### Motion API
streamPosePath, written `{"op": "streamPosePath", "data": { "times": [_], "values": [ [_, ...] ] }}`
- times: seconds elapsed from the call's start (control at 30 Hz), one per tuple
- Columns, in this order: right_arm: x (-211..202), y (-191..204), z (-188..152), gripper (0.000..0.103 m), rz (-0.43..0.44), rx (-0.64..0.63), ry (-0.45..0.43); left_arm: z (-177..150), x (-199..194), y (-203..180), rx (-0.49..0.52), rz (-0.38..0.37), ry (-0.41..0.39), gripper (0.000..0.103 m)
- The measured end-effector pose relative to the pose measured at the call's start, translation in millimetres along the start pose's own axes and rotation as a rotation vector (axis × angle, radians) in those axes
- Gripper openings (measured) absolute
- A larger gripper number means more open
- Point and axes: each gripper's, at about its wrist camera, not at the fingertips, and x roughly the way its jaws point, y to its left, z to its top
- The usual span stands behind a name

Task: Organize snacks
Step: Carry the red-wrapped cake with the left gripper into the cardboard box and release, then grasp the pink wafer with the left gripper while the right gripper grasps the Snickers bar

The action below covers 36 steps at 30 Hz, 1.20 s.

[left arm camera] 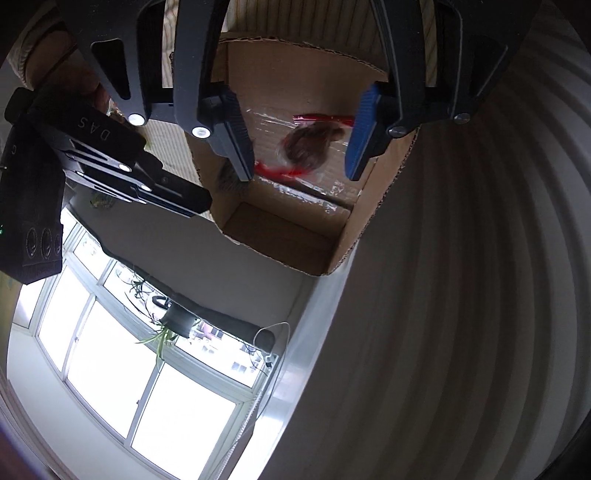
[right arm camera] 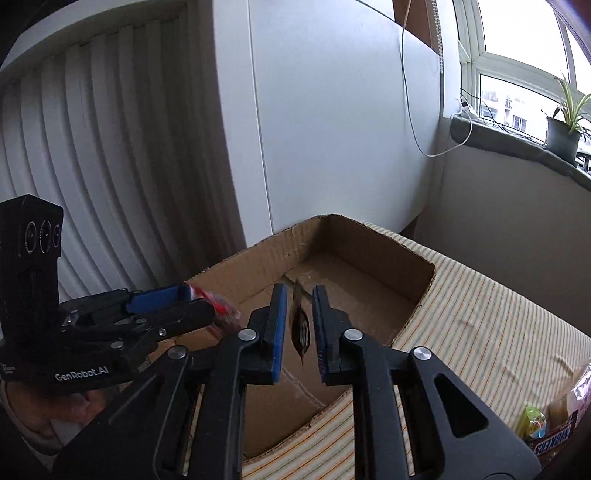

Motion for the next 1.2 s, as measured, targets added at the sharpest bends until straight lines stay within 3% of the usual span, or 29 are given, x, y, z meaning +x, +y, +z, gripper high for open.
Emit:
{"op": "streamPosePath", "data": {
  "times": [0.1, 0.27, 0.4, 0.57, 0.67, 0.83, 1.2],
  "values": [
    [-2.7, -5.5, -12.9, 0.048, -0.013, 0.025, -0.001, -1.5, -7.4, 4.6, -0.018, 0.017, -0.007, 0.063],
    [-18.0, -4.3, -25.8, 0.05, -0.04, 0.025, -0.001, 0.6, -18.2, 4.8, -0.034, 0.03, -0.013, 0.063],
    [-32.0, 10.0, -27.7, 0.075, -0.08, -0.024, -0.077, 5.0, -31.2, -0.6, -0.027, 0.037, -0.039, 0.066],
    [-48.1, 18.1, -27.5, 0.076, -0.035, 0.001, -0.106, 7.5, -48.7, -11.9, 0.005, 0.056, -0.072, 0.073],
    [-58.9, 20.2, -32.2, 0.088, -0.041, 0.002, -0.107, 10.6, -47.9, -25.5, 0.028, 0.059, -0.071, 0.073],
    [-84.4, 12.1, -51.4, 0.098, -0.098, 0.01, -0.119, 8.8, -43.6, -55.8, 0.082, 0.034, -0.067, 0.079],
    [-171.4, -70.8, -112.0, 0.099, -0.289, 0.157, -0.147, -12.0, -19.1, -157.0, 0.245, -0.085, 0.005, 0.079]
  ]
}}
